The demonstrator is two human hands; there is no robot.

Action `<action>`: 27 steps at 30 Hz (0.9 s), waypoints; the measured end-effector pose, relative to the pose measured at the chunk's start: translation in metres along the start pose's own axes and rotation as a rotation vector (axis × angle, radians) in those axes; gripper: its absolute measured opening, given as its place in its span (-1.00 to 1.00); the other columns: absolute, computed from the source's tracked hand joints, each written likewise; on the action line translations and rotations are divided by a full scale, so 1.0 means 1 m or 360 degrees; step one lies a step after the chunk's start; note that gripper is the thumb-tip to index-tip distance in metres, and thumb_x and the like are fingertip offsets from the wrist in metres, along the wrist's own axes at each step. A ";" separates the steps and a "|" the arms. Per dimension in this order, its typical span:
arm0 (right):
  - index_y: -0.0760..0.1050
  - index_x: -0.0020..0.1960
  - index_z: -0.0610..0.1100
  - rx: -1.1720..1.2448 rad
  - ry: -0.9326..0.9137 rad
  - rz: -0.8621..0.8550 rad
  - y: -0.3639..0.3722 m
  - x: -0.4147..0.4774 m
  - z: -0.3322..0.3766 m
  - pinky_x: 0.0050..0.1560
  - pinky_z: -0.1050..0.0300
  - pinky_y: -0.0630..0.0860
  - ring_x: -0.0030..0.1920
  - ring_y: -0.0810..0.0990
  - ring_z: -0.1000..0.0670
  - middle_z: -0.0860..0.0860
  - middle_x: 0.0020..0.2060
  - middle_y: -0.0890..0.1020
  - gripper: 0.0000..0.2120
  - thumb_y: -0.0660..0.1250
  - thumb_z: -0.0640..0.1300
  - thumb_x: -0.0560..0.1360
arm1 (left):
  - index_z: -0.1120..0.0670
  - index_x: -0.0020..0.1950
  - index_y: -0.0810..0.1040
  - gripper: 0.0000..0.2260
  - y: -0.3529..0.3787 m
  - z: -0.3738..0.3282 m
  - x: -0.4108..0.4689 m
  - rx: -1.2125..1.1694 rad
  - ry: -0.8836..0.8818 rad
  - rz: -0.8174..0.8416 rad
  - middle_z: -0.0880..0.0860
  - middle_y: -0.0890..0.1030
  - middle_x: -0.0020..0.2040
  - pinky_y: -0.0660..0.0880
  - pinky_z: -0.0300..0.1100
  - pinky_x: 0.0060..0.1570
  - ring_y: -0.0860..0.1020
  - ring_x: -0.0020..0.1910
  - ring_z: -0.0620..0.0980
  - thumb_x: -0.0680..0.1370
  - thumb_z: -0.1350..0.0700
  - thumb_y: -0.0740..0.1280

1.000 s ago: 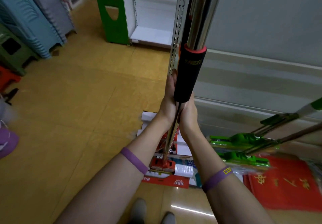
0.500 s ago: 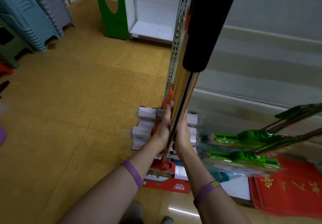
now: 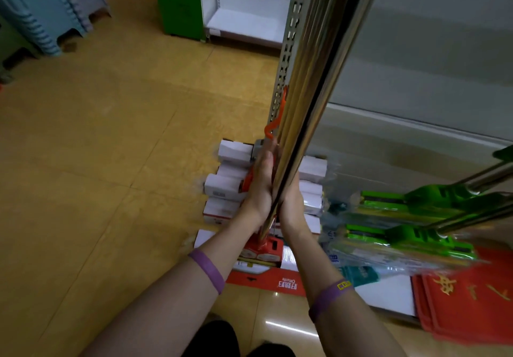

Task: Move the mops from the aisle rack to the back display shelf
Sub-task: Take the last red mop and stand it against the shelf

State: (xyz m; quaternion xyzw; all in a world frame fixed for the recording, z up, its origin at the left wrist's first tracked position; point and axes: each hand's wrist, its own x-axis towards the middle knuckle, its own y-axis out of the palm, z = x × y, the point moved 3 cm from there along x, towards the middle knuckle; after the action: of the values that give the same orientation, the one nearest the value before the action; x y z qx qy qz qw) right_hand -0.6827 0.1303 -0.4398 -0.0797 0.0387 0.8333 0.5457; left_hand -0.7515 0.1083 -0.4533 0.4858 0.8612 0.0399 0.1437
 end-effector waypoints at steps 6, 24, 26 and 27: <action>0.14 0.61 -0.05 -0.0068 0.0010 -0.0015 0.001 0.006 -0.036 0.56 -0.08 0.18 0.56 0.22 0.02 -0.02 0.56 0.27 -0.56 -0.02 -0.01 0.74 | -0.02 0.60 0.10 -0.52 -0.011 0.021 -0.001 0.0155 -0.0006 -0.0186 -0.08 0.12 0.58 0.22 -0.34 0.41 0.14 0.53 -0.20 0.70 -0.09 0.02; 0.55 0.31 -0.09 0.0155 0.0683 0.0107 -0.016 -0.002 -0.128 0.24 -0.13 0.54 0.18 0.64 -0.11 -0.15 0.15 0.68 -0.40 -0.01 0.29 0.64 | -0.23 0.21 0.54 -0.47 -0.052 0.114 -0.016 0.0009 -0.0535 -0.0198 -0.01 0.61 0.22 0.53 -0.06 0.07 0.55 0.21 0.01 0.48 -0.46 0.01; 0.54 0.34 -0.09 0.0097 0.0614 0.0122 -0.018 -0.002 -0.108 0.36 -0.11 0.47 0.24 0.61 -0.08 -0.12 0.19 0.66 -0.39 -0.01 0.30 0.64 | -0.25 0.24 0.55 -0.29 -0.051 0.096 -0.012 -0.0008 -0.0541 -0.0185 0.00 0.58 0.31 0.42 0.11 0.29 0.51 0.28 0.03 0.30 -0.62 0.06; 0.54 0.34 -0.08 0.0065 0.0567 0.0146 -0.018 0.000 -0.097 0.34 -0.02 0.49 0.22 0.62 -0.01 -0.09 0.19 0.67 -0.39 -0.04 0.30 0.64 | -0.29 0.23 0.54 -0.28 -0.050 0.082 -0.010 -0.0001 -0.0531 -0.0181 -0.02 0.55 0.35 0.34 0.17 0.36 0.48 0.33 0.03 0.27 -0.64 0.05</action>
State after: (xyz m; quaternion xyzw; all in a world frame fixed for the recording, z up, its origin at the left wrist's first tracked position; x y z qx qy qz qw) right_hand -0.6574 0.1233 -0.5347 -0.2130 0.1554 0.8290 0.4931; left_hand -0.7644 0.0680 -0.5396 0.4362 0.8515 -0.0491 0.2868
